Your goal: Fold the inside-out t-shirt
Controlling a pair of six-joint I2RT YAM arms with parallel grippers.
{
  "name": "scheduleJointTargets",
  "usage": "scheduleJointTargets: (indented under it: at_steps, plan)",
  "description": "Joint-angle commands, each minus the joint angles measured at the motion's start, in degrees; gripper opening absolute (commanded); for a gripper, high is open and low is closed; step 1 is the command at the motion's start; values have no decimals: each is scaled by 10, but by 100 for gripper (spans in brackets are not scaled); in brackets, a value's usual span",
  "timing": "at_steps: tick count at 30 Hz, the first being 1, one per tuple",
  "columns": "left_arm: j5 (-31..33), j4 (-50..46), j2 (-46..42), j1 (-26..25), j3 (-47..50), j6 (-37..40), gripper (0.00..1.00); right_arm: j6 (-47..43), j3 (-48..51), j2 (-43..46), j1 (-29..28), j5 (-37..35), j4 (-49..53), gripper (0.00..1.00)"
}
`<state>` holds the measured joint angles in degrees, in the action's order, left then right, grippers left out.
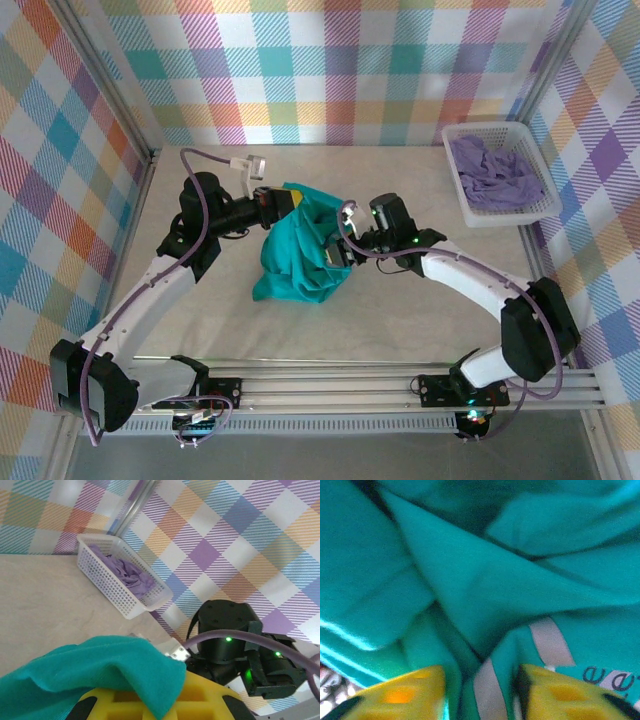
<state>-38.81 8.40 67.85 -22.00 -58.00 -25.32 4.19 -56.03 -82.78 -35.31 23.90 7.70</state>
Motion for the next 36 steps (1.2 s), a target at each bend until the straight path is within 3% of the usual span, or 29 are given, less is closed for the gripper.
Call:
scheduleJointTargets:
  at_steps: [1,3,4,9,14,23,29,33,36]
  plan:
    - [40,-2,-21,-2,-24,14,0,21,-13,-2,-3,76,-27,21]
    - [92,-26,-26,0,-27,12,0,15,-11,9,-1,66,-10,2]
    - [116,-34,-30,3,-27,9,0,8,-7,21,2,55,-4,0]
    - [180,-42,-44,37,-18,-34,0,18,20,115,53,46,-48,0]
    - [263,-88,-48,81,4,-60,0,20,74,189,58,36,-136,0]
    - [363,-161,49,93,48,-29,8,63,149,174,58,70,-255,0]
    - [382,-193,77,75,80,-5,36,111,137,133,58,85,-281,0]
    - [434,-235,22,19,105,-1,56,116,130,120,58,78,-277,0]
    - [436,-268,-21,-32,119,1,63,117,126,115,58,77,-276,0]
